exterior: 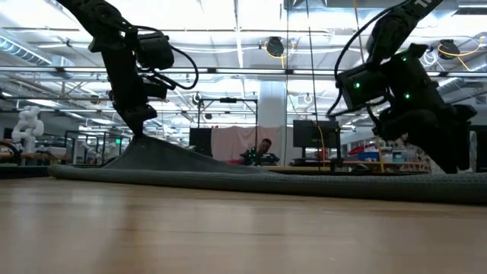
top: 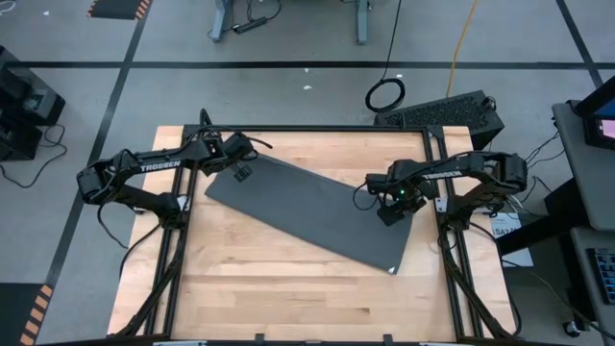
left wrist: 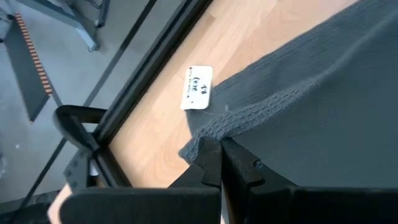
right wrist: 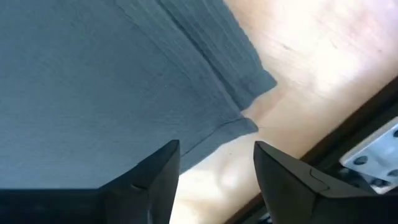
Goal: Roll towel into tight, uniform cylinder
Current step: Roll the towel
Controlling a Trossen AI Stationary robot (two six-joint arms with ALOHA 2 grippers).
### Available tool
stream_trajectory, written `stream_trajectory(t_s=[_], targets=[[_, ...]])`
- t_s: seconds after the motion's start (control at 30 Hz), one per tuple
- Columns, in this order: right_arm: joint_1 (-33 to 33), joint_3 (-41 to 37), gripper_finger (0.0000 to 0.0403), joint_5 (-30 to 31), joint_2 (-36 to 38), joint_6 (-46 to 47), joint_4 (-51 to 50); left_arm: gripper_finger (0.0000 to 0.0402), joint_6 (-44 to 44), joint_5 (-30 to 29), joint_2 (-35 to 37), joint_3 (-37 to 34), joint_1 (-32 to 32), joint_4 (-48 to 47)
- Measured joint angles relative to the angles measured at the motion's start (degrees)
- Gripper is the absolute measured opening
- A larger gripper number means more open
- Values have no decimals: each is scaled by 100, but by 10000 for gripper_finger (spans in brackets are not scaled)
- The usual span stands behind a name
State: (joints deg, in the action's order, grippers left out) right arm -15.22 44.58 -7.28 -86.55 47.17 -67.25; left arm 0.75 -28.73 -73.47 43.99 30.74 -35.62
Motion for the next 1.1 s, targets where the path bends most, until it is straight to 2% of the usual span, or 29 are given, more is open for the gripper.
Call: stream_trajectory(t_s=[0.2, 0.53, 0.73, 1.1], targets=[[-97, -33, 216, 436, 284, 176, 87, 0, 2, 68, 0, 0, 0, 10], [-201, -521, 207, 245, 282, 318, 420, 0, 4, 153, 0, 0, 0, 13], [-201, -764, 186, -59, 289, 660, 1091, 0, 4, 153, 0, 0, 0, 15], [-199, -780, 124, -14, 406, 877, 1126, 0, 2, 153, 0, 0, 0, 13]])
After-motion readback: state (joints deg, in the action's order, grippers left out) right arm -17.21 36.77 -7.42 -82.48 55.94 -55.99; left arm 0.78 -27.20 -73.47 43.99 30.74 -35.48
